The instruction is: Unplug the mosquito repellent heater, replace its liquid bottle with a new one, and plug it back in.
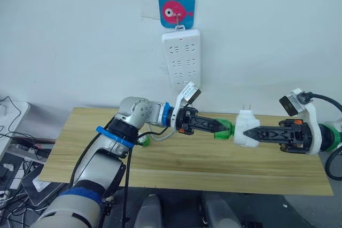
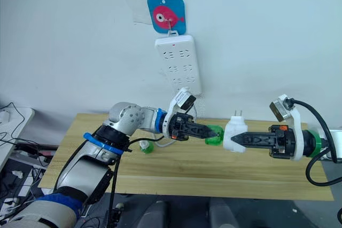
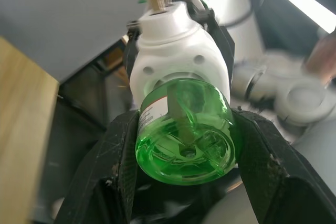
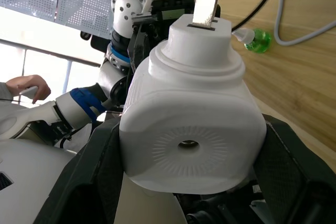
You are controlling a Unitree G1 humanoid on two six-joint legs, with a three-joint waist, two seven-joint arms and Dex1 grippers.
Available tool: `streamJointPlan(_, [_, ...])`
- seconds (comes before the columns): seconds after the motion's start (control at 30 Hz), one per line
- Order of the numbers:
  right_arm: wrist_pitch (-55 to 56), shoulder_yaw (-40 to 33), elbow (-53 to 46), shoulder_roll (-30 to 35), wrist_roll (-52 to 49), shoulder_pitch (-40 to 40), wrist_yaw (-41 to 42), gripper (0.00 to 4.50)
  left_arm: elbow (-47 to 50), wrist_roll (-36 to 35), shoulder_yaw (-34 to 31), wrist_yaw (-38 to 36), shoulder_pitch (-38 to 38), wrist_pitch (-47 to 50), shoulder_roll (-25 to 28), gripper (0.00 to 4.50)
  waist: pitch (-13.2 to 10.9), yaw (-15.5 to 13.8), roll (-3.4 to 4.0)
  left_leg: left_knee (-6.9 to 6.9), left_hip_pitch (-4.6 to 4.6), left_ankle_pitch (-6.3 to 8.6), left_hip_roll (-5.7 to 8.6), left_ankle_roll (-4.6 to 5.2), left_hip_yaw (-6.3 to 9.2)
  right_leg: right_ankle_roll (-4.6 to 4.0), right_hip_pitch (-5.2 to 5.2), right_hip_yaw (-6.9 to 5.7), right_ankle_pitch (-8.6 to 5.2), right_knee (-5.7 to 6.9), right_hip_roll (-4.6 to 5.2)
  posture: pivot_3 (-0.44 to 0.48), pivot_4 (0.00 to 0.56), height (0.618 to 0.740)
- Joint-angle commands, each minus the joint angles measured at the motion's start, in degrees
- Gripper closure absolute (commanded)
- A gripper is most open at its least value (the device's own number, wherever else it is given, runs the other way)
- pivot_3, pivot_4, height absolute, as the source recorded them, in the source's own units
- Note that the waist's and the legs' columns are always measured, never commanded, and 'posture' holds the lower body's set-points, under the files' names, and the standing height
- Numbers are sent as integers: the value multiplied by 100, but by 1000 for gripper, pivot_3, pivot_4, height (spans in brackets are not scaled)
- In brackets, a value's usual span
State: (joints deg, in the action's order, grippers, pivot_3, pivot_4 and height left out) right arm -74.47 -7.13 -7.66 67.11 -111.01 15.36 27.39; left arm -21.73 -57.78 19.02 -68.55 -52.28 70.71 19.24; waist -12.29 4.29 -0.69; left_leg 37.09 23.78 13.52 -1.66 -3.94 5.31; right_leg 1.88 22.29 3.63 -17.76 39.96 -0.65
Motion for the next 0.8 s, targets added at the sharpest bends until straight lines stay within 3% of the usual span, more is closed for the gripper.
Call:
streamJointPlan(0.03, [-6,-7,-261,10,-199,-17,96,1484,-58,2,-487,226,-97,338,-145,1274,0,-1,0,0,0,0,0,0,0,0,0,1,0,0,0,-52,172,740])
streamJointPlan(0.17, [31,-59,-221,17,-199,-93,128,1484,-114,148,-831,412,-165,373,-276,12,0,-2,0,2,0,-1,0,-1,-5,0,0,4,0,0,2,-53,172,740])
streamJointPlan(0.3, [66,-117,-195,2,-199,-183,126,1484,-95,754,-747,213,-230,-259,-141,12,0,-8,0,1,-1,-1,0,-2,-7,0,0,5,0,0,2,-53,168,740])
streamJointPlan(0.4, [54,-202,-137,40,-199,-313,146,1484,294,1305,-664,-181,-116,-1289,31,12,0,-26,0,0,-3,-2,0,-3,-10,0,0,8,0,0,2,-52,169,740])
streamJointPlan(0.5, [31,-338,55,89,-199,-456,161,1484,1288,1997,-407,-786,365,-2800,376,12,0,-31,0,-3,-4,-5,-1,-8,-21,-1,2,18,0,0,2,-34,168,740])
streamJointPlan(0.6, [16,-400,289,27,-199,-426,161,1484,2010,2817,-360,-1050,1147,-4967,406,12,1,-68,1,-7,-13,-10,-1,-18,-44,-1,1,38,1,-3,7,-30,167,740])
streamJointPlan(0.8, [-37,-317,506,-124,-199,-162,76,1484,1136,3704,-829,-1147,1592,-9249,-349,12,1,-263,0,2,-16,0,4,-1,-57,3,-1,46,5,-4,12,-14,163,740])
